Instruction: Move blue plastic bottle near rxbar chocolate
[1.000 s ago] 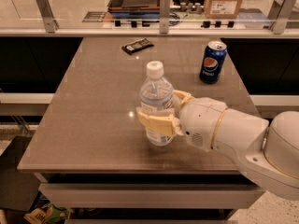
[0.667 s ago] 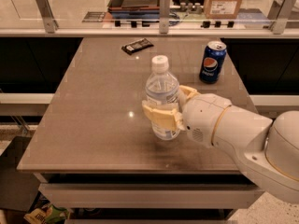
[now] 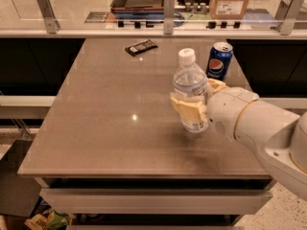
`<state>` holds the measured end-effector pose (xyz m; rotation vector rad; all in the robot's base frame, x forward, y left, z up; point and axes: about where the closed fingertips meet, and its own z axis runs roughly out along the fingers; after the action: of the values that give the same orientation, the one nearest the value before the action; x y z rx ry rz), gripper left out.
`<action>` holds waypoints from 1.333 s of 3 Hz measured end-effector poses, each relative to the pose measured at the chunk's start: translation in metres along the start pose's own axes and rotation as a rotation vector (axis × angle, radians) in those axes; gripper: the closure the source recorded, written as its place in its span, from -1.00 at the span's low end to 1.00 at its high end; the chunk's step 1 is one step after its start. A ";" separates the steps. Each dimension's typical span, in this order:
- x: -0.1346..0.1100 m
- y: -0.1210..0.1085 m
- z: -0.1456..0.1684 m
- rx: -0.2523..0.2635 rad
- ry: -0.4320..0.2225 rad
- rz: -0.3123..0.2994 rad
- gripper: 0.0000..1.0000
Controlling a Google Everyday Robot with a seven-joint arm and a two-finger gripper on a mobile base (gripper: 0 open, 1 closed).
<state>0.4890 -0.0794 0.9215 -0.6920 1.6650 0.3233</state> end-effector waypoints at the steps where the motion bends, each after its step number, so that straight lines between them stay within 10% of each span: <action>1: 0.002 -0.004 -0.002 0.007 0.005 -0.003 1.00; 3: -0.017 -0.006 0.030 0.036 -0.046 0.014 1.00; 4: -0.029 -0.037 0.060 0.129 -0.067 0.018 1.00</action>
Offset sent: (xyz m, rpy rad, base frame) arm 0.0100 -0.0013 -0.0016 0.0226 -0.0077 -0.0356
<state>0.5610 -0.0668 0.9425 -0.5639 1.6138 0.2471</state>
